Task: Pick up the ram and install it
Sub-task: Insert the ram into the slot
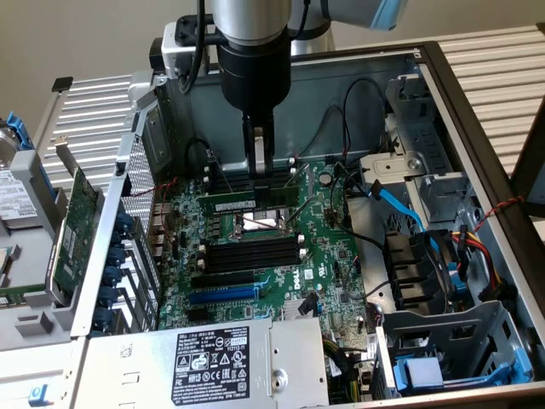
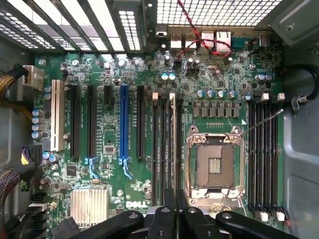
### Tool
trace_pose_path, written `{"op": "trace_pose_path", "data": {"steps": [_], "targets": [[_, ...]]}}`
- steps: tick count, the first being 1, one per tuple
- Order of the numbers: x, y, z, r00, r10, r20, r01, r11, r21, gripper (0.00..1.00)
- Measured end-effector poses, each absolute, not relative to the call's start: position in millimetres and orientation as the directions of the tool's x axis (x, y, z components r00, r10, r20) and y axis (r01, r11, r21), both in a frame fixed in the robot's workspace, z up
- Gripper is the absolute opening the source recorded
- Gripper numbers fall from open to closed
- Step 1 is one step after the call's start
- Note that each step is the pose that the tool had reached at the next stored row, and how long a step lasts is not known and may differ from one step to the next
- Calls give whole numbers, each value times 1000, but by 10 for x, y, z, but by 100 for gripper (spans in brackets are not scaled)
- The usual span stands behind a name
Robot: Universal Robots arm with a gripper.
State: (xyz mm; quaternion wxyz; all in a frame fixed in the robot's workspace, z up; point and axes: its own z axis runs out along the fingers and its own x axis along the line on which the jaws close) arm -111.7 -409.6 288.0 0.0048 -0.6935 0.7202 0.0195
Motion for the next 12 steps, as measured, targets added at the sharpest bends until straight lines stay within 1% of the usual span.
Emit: {"op": "trace_pose_path", "data": {"steps": [5, 9, 12], "targets": [[-1118, -4096, 2874, -38, -999, -32, -999, 37, 21, 12], [-1119, -4096, 2863, -38, -999, -17, -999, 38, 21, 12], [-1119, -4097, 2857, -38, -999, -16, -999, 38, 21, 12]]}}
